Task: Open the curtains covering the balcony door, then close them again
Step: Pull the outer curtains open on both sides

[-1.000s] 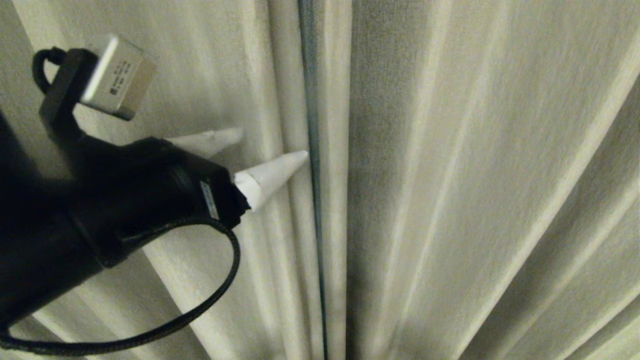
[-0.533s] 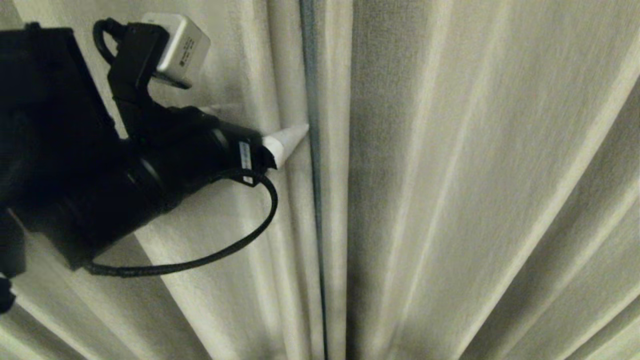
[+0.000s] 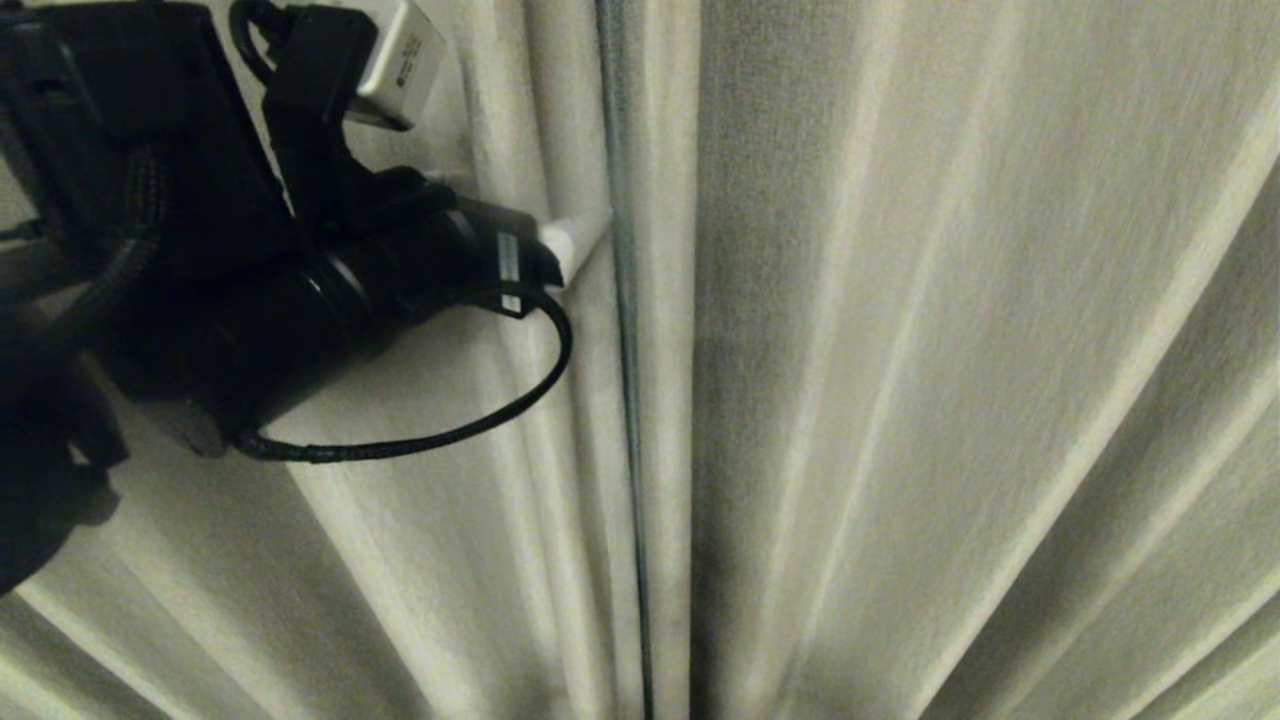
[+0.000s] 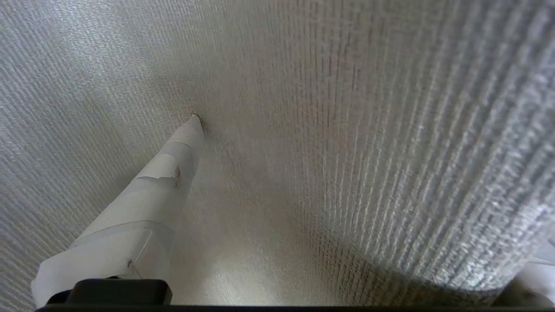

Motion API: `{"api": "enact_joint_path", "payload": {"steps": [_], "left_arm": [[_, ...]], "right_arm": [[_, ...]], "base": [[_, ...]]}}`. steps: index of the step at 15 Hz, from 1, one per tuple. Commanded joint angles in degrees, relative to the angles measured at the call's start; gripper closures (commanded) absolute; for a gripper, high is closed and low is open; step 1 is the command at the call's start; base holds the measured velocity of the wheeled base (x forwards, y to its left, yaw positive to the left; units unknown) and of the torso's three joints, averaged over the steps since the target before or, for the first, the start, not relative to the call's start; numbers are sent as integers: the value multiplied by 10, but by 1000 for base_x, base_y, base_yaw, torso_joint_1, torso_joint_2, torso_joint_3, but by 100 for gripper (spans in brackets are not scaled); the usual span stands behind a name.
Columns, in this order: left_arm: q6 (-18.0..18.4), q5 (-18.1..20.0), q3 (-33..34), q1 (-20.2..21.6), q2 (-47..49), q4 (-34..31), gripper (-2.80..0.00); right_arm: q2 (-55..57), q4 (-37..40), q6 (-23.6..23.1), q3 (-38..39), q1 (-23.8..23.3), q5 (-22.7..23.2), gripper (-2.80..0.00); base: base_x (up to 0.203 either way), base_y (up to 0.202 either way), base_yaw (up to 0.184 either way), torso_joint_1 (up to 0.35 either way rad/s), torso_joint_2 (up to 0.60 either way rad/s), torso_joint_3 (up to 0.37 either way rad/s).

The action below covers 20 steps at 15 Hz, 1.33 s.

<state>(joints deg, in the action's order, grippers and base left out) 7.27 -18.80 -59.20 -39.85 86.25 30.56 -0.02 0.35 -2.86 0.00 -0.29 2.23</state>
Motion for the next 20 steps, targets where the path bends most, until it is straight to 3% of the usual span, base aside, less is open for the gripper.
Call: {"api": "enact_joint_path", "payload": {"steps": [1,7,8,20], "left_arm": [[0,-2,-10,4,13,2,-280],[-1,0,-35,21,38,4,-280],[-1,0,-35,21,38,4,0],[0,-1,-43,32,40,4,0]], "right_arm": [[0,0,0,0,0,1,0],[0,0,0,0,0,1,0],[0,0,0,0,-1,1,0],[0,0,0,0,0,1,0]], "base": [[0,0,0,0,0,0],[0,0,0,0,0,0],[0,0,0,0,0,0],[0,0,0,0,0,0]]}}
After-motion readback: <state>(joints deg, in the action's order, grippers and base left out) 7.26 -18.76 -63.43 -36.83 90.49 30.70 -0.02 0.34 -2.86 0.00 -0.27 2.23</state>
